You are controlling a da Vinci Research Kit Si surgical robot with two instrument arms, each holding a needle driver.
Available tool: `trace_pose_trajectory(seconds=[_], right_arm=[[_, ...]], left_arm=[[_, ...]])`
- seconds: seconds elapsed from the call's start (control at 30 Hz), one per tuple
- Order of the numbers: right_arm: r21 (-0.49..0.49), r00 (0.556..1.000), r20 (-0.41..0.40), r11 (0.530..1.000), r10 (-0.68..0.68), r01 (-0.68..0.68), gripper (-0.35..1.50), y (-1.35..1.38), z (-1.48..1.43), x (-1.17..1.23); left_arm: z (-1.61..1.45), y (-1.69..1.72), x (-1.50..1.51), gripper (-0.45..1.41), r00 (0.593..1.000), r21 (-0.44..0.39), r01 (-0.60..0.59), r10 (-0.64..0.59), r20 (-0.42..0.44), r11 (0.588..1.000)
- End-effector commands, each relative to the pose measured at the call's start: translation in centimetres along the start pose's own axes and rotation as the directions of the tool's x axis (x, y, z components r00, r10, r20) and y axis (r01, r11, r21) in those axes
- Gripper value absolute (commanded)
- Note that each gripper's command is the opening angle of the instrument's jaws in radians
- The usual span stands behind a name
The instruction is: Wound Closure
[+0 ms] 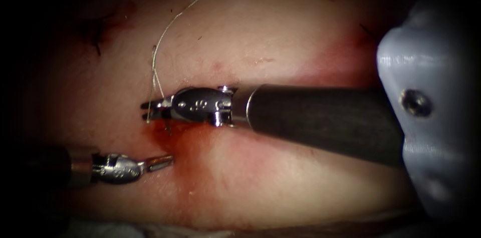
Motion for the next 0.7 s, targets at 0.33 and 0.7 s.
trace_pose_trajectory(seconds=[0.33, 0.7], right_arm=[[0.018, 0.956, 0.029, 0.956, 0.292, -0.293, -0.35, -0.17, 0.12, -0.25], [0.059, 0.891, 0.025, 0.89, 0.452, -0.453, -0.35, -0.26, 0.07, -0.36]], left_arm=[[0.07, 0.08, -0.03, -0.42, 1.0, -0.003, 0.003, -0.003, -0.001, 1.0], [0.07, 0.07, -0.03, -0.42, 1.0, -0.003, -0.002, 0.002, -0.001, 1.0]])
